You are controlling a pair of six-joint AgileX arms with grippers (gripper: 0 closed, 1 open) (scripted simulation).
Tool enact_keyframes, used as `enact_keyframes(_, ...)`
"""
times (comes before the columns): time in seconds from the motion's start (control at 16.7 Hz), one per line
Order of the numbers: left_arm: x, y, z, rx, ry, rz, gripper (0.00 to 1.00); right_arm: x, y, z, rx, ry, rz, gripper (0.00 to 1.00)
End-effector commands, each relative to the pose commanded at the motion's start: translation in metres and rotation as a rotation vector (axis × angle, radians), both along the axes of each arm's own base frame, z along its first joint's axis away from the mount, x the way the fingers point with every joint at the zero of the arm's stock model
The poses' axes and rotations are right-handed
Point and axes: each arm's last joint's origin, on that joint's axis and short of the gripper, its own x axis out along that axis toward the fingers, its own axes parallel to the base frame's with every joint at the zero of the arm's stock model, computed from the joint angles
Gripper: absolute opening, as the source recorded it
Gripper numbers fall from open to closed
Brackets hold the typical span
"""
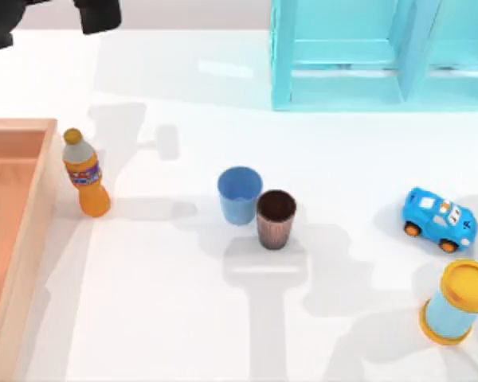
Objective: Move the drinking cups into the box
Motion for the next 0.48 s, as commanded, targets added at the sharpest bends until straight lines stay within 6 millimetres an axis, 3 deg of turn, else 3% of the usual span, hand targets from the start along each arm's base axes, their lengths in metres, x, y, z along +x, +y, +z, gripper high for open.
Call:
enact_keyframes(0.24, 0.065, -0.063, -0.011, 0.035, 0.236, -0.028, 1.00, 0.000, 0.000, 0.000, 0.000, 0.000, 0.000, 1.00)
enact_keyframes(0.48, 0.104, -0.128, -0.052, 0.101, 0.432, -0.049, 1.00, 0.000, 0.000, 0.000, 0.000, 0.000, 0.000, 1.00)
